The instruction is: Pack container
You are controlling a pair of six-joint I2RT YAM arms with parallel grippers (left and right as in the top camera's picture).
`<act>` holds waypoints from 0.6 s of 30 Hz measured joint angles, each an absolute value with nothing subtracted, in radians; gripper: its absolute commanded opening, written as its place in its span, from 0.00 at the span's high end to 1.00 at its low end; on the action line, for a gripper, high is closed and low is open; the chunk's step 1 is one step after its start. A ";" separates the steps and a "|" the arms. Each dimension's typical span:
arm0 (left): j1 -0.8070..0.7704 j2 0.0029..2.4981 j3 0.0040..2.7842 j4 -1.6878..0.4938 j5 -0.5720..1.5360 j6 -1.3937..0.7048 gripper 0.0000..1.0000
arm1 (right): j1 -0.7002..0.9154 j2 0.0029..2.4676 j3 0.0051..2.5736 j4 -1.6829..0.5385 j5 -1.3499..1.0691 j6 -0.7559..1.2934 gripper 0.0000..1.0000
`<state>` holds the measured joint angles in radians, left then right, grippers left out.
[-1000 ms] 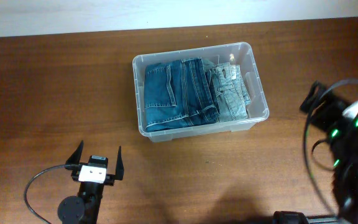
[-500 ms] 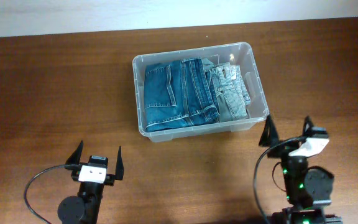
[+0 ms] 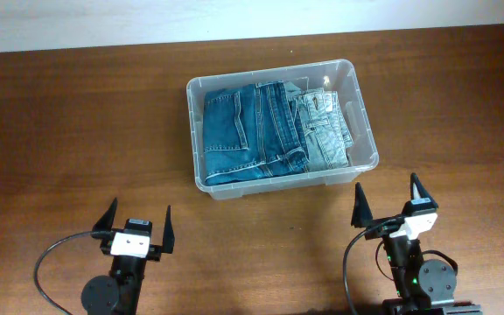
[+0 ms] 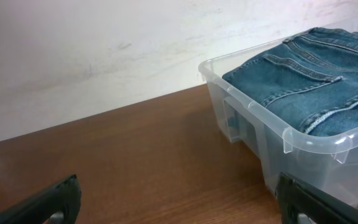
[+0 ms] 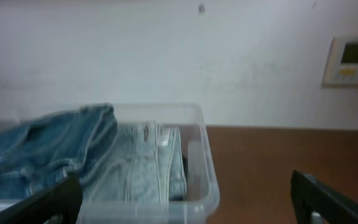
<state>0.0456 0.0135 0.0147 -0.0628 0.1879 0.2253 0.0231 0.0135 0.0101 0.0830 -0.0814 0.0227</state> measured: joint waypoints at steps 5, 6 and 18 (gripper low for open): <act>0.046 0.014 0.015 -0.063 0.188 0.225 0.01 | 0.023 0.012 0.010 -0.062 -0.081 -0.012 0.02; 0.046 0.014 0.015 -0.063 0.188 0.225 0.01 | 0.023 0.013 0.010 -0.067 -0.081 -0.017 0.02; 0.046 0.014 0.015 -0.063 0.188 0.225 0.01 | 0.023 0.012 0.010 -0.066 -0.081 -0.057 0.02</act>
